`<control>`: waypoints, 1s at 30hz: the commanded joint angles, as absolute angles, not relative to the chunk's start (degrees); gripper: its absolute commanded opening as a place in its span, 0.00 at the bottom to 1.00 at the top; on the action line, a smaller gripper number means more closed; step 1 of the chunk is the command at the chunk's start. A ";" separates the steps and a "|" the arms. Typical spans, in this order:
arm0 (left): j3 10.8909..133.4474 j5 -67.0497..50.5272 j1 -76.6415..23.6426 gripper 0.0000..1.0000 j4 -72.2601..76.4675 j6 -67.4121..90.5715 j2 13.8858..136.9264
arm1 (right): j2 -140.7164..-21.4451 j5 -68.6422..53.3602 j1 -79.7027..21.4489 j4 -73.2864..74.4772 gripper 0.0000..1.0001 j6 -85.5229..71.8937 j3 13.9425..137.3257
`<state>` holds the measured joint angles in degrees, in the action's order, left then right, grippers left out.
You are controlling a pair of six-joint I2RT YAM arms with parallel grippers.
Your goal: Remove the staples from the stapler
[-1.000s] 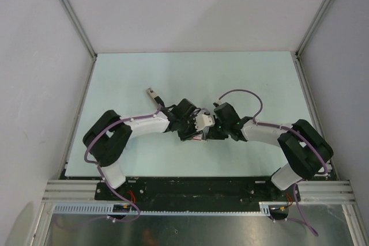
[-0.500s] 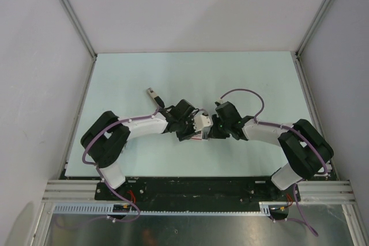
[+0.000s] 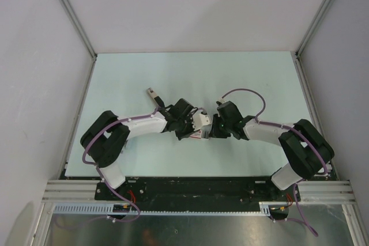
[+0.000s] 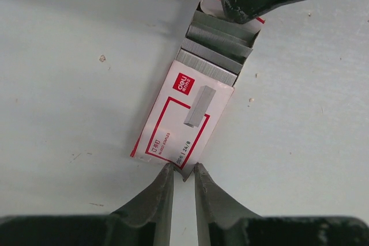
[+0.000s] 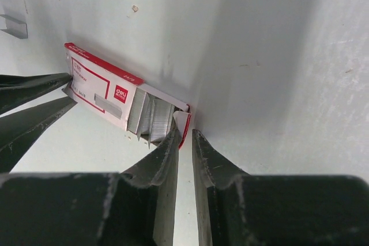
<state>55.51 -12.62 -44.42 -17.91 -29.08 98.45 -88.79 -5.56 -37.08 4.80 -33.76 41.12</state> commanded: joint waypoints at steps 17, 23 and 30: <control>57.97 -12.22 -44.00 0.47 -22.26 -27.86 93.45 | -85.60 -7.58 -34.20 6.17 0.22 -30.79 39.79; 61.33 -13.31 -45.70 0.49 -22.29 -27.98 95.93 | -85.29 -8.75 -34.11 4.81 0.23 -32.04 40.00; 64.27 -14.18 -46.35 0.49 -22.30 -29.44 100.81 | -85.29 -10.34 -34.36 1.41 0.28 -34.29 40.69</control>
<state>61.69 -12.36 -45.95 -22.35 -28.53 98.00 -86.96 -8.84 -34.37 4.78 -32.71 40.18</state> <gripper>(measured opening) 0.485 0.264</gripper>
